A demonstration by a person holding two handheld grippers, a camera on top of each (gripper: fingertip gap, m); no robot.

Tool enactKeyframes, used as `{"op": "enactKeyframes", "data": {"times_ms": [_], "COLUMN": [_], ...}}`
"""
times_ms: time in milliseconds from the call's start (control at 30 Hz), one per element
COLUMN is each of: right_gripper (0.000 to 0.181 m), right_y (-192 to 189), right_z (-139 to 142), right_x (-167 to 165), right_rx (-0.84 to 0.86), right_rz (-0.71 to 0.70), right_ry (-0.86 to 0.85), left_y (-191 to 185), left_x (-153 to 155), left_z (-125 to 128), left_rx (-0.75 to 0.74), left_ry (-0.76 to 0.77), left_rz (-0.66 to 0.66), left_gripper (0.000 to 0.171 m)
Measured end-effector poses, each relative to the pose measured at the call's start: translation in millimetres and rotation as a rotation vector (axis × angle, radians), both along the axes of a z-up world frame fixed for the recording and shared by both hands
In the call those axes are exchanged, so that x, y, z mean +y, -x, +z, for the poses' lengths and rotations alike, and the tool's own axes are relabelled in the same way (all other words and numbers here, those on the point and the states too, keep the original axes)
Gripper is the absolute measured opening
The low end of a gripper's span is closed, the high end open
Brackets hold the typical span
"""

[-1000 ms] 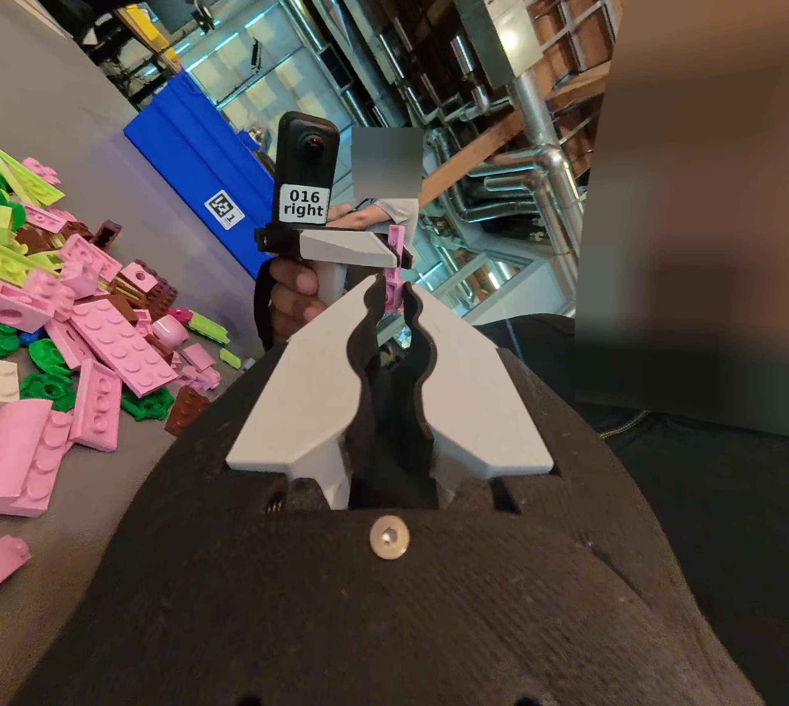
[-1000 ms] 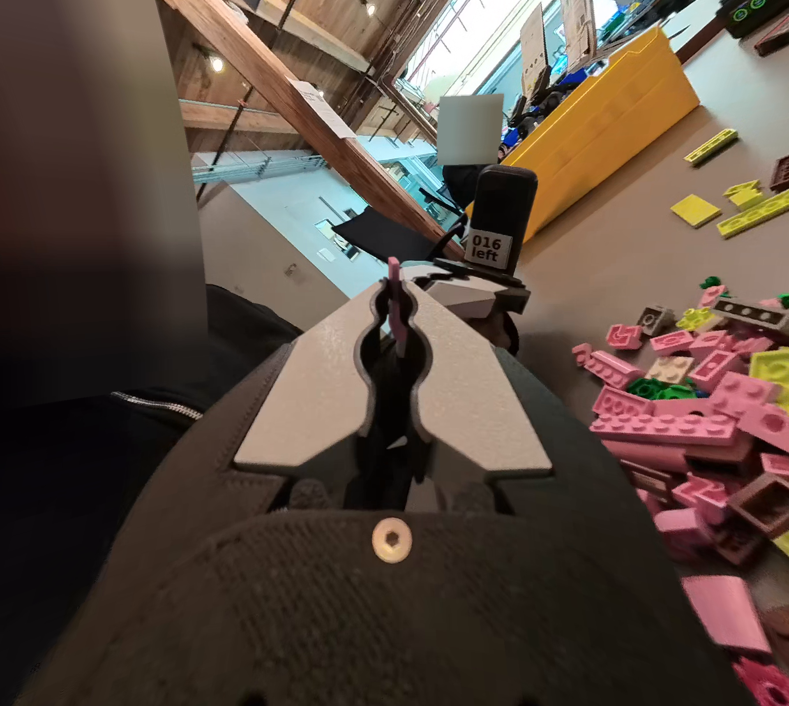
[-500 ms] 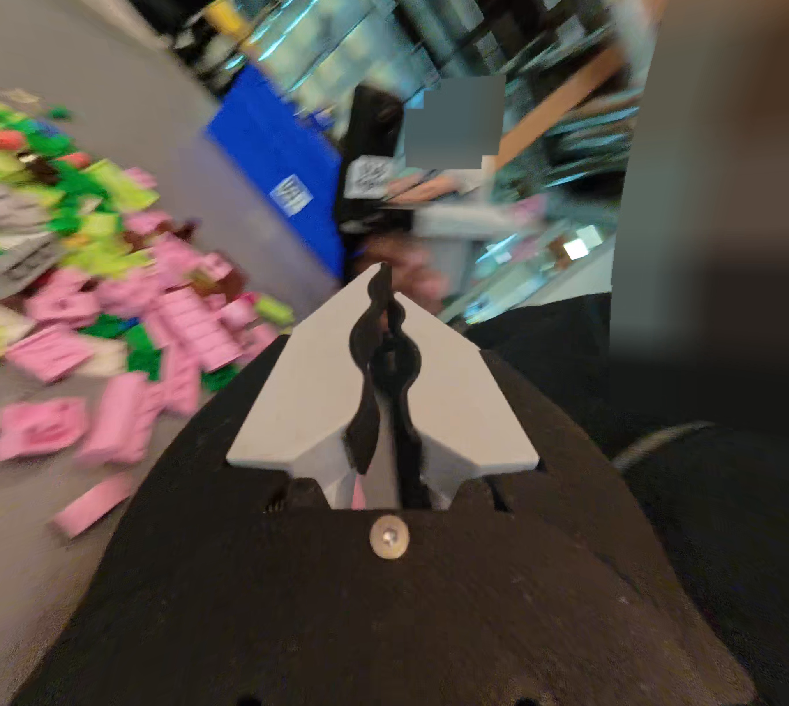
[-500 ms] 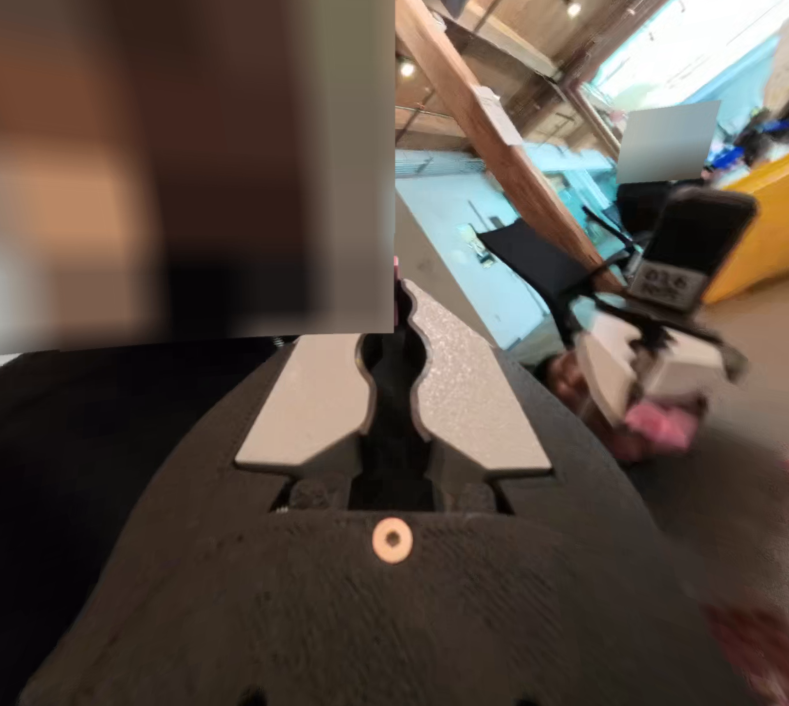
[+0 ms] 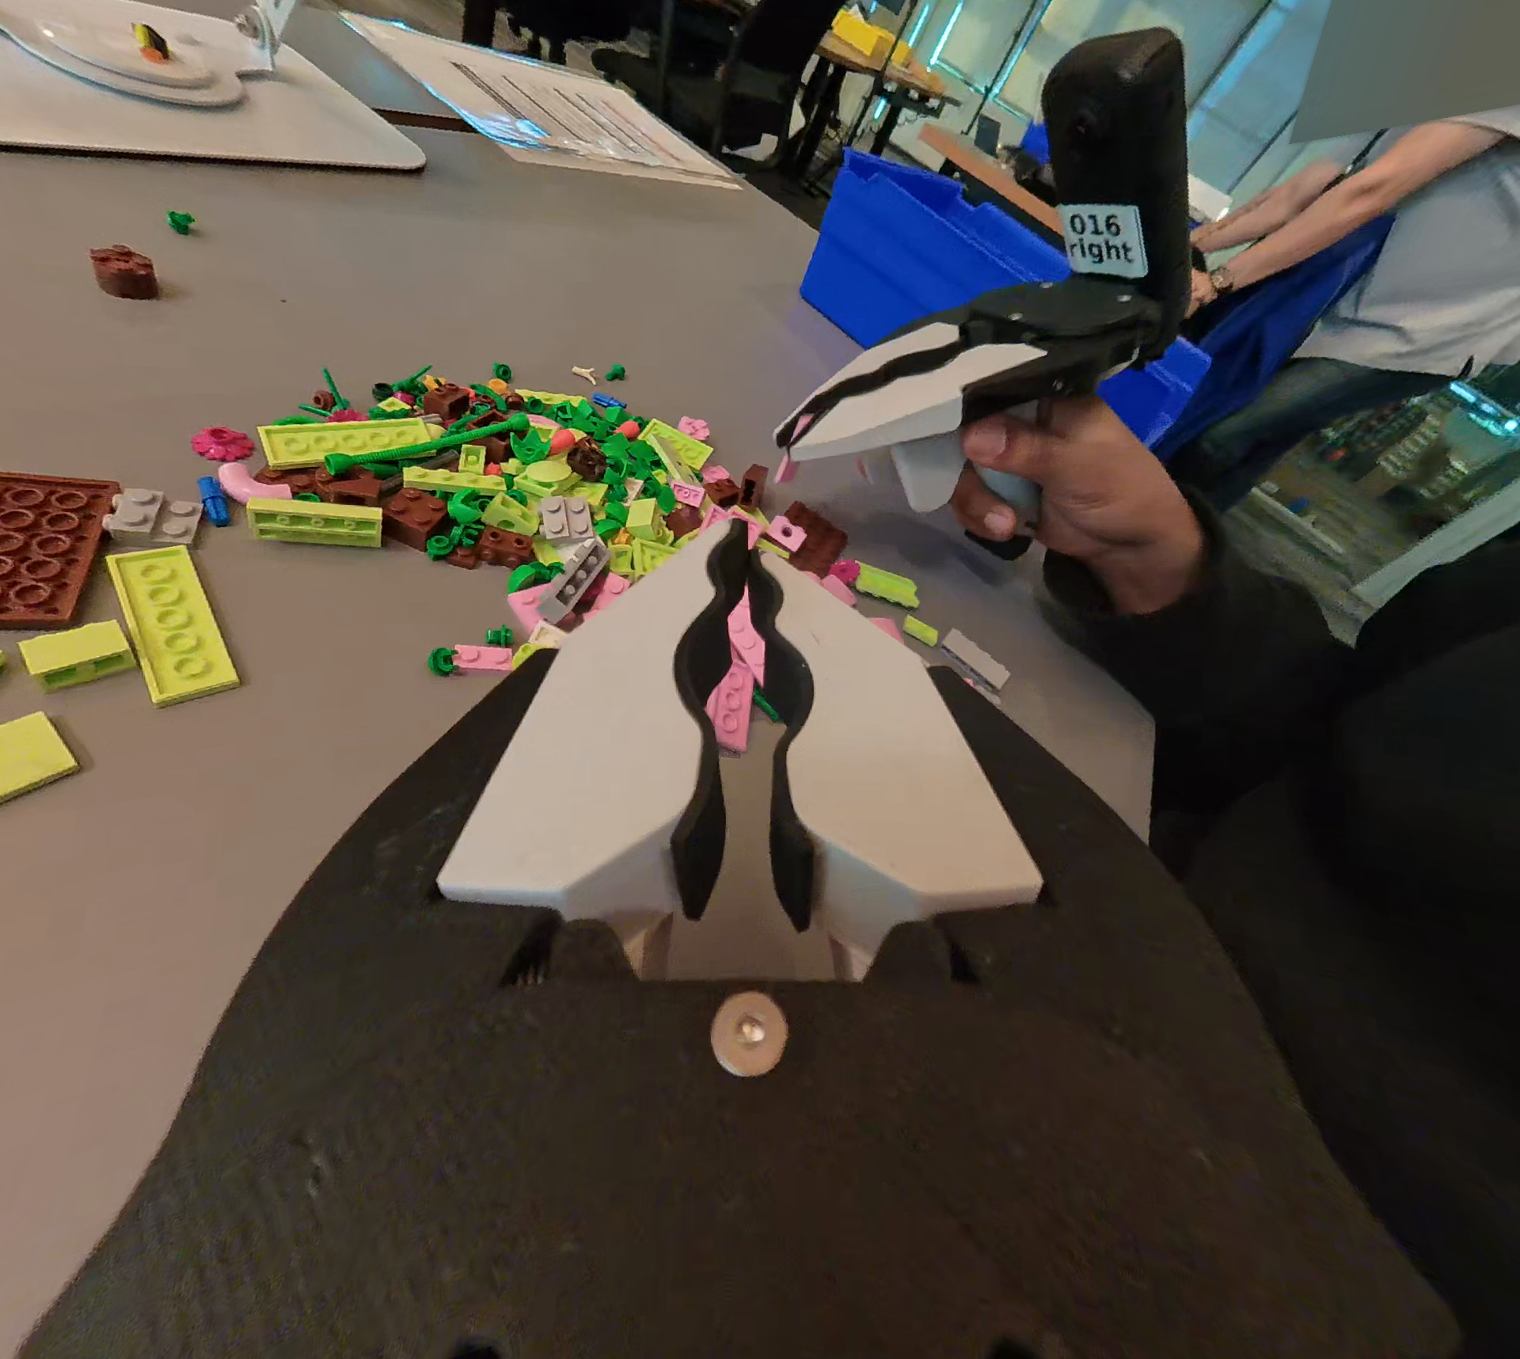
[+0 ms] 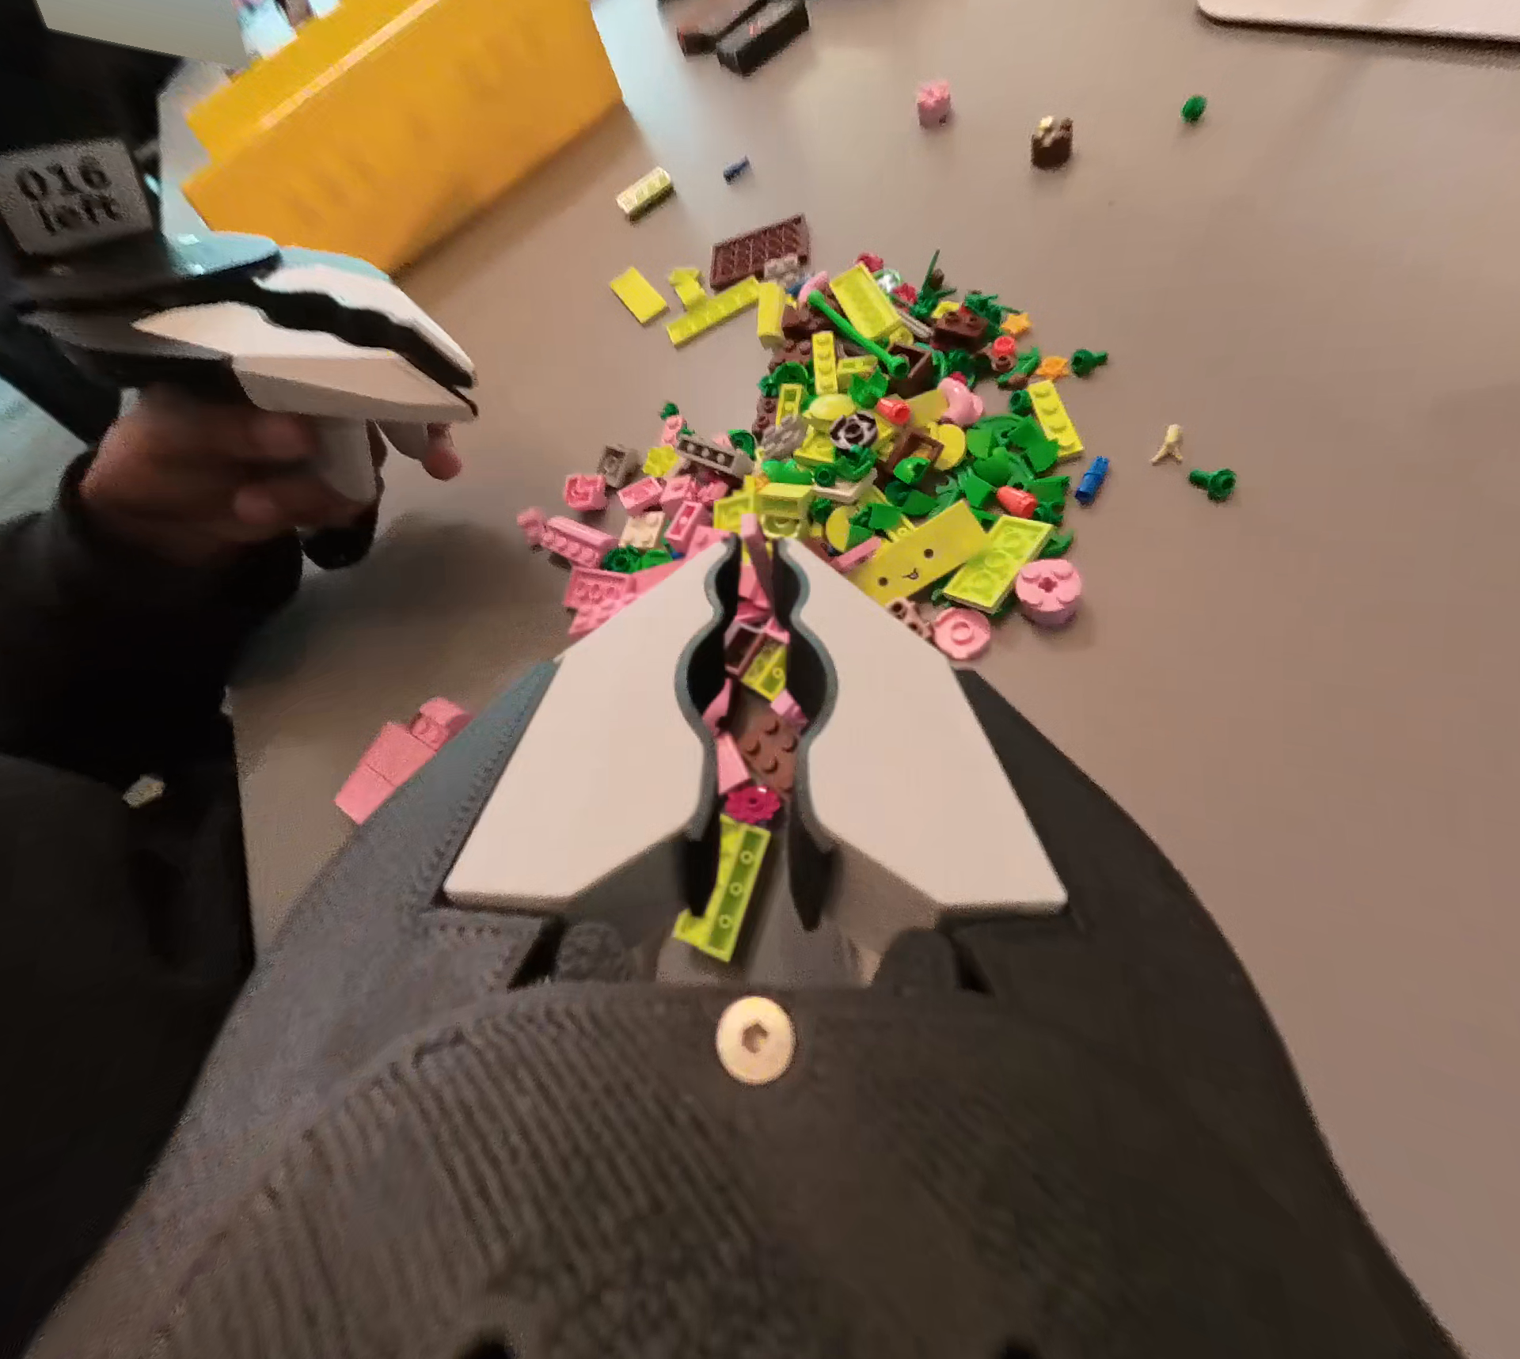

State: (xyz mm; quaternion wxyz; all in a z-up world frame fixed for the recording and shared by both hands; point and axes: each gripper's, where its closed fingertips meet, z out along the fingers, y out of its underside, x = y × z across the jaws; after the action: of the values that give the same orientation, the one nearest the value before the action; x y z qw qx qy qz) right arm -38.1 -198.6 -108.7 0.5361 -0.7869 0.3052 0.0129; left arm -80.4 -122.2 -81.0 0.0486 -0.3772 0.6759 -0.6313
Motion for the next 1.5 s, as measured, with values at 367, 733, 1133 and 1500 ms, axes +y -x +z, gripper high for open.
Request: {"op": "enactKeyframes", "data": {"times_ms": [367,733,1133,1500], "right_gripper": [0.026,0.049,0.041,0.029], "right_y": [13.8,144.1,137.1,146.5], "right_z": [28.3,-29.9,-50.1,-36.0], "right_x": [-3.8,45.5,38.9,8.2], "right_rx": [-0.137,-0.043,-0.306,-0.153], "right_rz": [0.020,0.371,0.361,0.338], "right_ry": [-0.128,0.185,0.462,0.429], "left_y": [21.0,70.9,98.5,107.1], "left_x": [-2.7,-4.9,-17.0,-30.7], "left_z": [-3.9,-43.3,-62.9,-56.7], "left_rx": [-0.027,0.060,0.160,0.142], "left_ry": [-0.080,-0.293,-0.370,-0.313], "left_rz": [-0.055,-0.106,-0.203,-0.191], "left_gripper": [0.024,0.033,0.032,0.031]}}
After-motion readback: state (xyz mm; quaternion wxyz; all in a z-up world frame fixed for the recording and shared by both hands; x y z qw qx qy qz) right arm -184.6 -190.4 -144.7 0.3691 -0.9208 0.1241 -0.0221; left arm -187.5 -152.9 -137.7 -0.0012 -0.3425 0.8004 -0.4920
